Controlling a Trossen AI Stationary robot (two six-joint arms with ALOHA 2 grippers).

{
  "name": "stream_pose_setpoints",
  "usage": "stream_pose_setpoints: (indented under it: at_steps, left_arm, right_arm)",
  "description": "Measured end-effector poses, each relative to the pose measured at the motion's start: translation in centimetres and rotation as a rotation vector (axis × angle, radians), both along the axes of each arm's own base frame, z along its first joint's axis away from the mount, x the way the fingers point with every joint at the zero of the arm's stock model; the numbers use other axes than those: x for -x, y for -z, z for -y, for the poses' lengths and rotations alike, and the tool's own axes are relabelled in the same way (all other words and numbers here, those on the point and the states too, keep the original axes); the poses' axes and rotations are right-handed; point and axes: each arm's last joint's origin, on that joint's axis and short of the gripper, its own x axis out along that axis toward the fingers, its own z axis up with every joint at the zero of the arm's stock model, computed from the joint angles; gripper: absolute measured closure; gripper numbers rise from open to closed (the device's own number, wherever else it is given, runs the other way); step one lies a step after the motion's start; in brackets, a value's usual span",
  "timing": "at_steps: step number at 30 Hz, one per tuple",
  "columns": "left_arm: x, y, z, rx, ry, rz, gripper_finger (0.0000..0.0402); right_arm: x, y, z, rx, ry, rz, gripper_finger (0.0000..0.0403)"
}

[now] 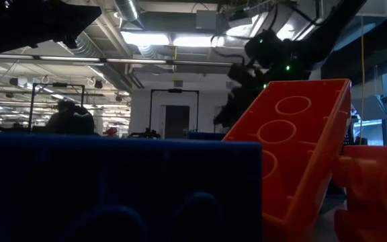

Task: Sort blocks by size
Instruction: Put the orange game piece into the gray bin

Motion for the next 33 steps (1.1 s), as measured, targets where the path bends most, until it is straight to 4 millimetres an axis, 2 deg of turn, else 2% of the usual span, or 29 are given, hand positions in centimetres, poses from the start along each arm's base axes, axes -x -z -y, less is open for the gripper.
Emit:
stream_pose_setpoints:
  at_steps: [9, 16, 26, 33]
  left_arm:
    - [0.0, 0.0, 0.0, 0.0, 0.0, -0.001, 0.0402]
    - [0.0, 0.0, 0.0, -0.005, -0.002, -0.002, 0.0402]
    - [0.0, 0.0, 0.0, -0.012, -0.006, -0.003, 0.0402]
    - [0.0, 0.0, 0.0, -0.009, -0.004, -0.003, 0.0402]
  right_arm:
    - [-0.9, 2.6, 0.3, 0.068, -0.032, -0.056, 0.0068]
    - [-2.7, 2.3, 1.0, 0.075, -0.036, -0.056, 0.0068]
    - [-5.2, 1.7, 2.0, 0.029, -0.03, -0.211, 0.0068]
    - [-5.1, 2.0, 2.8, 0.007, -0.015, -0.24, 0.0068]
